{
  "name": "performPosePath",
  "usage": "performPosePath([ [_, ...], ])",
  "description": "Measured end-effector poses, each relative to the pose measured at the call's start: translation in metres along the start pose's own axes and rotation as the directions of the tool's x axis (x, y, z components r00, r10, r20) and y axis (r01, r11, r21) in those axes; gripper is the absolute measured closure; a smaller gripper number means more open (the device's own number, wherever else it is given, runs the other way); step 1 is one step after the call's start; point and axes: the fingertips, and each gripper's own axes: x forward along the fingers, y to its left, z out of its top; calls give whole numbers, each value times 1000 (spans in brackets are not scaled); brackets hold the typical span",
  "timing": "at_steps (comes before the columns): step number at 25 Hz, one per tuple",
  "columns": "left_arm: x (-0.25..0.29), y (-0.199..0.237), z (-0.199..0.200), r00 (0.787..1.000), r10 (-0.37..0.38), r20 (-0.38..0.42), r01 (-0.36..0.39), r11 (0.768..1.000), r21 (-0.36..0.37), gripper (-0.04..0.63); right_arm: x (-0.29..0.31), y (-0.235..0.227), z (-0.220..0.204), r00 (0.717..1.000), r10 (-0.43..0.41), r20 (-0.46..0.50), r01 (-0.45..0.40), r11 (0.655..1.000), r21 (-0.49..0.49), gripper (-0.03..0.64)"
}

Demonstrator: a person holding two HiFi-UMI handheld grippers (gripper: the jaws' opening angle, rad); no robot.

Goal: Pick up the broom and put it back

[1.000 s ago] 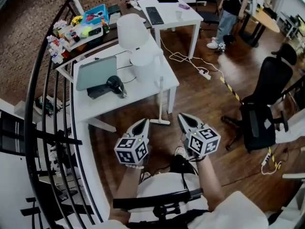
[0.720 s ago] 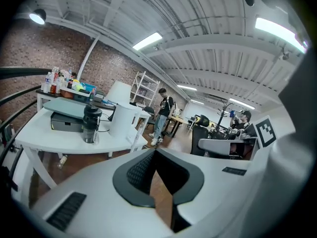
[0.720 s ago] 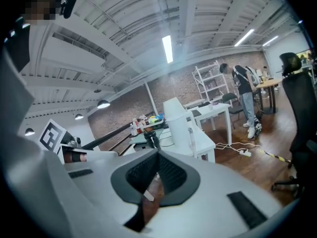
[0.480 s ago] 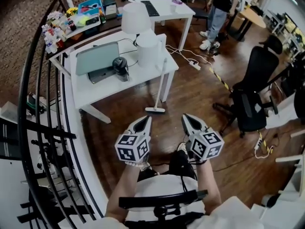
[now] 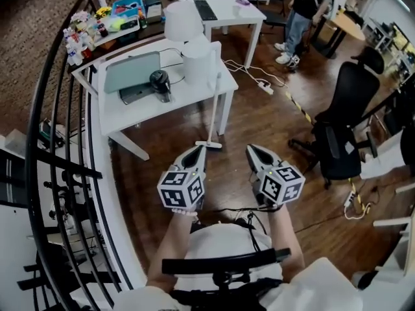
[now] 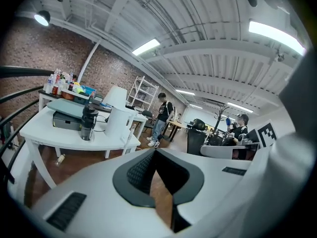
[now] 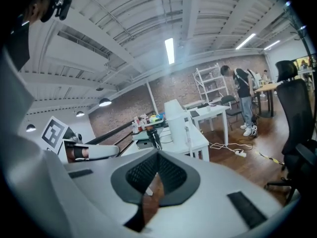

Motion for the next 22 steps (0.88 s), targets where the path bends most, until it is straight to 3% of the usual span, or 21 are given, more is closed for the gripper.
performPosePath([
  [9, 6, -22, -6, 999, 37, 2, -37, 999, 13, 605, -11, -24, -7, 1000, 22, -22, -22, 1000, -9, 607],
  [22, 1, -22, -4, 999, 35, -1, -35, 999, 20, 606, -10, -14, -9, 999, 32, -20, -32, 999, -15, 607],
])
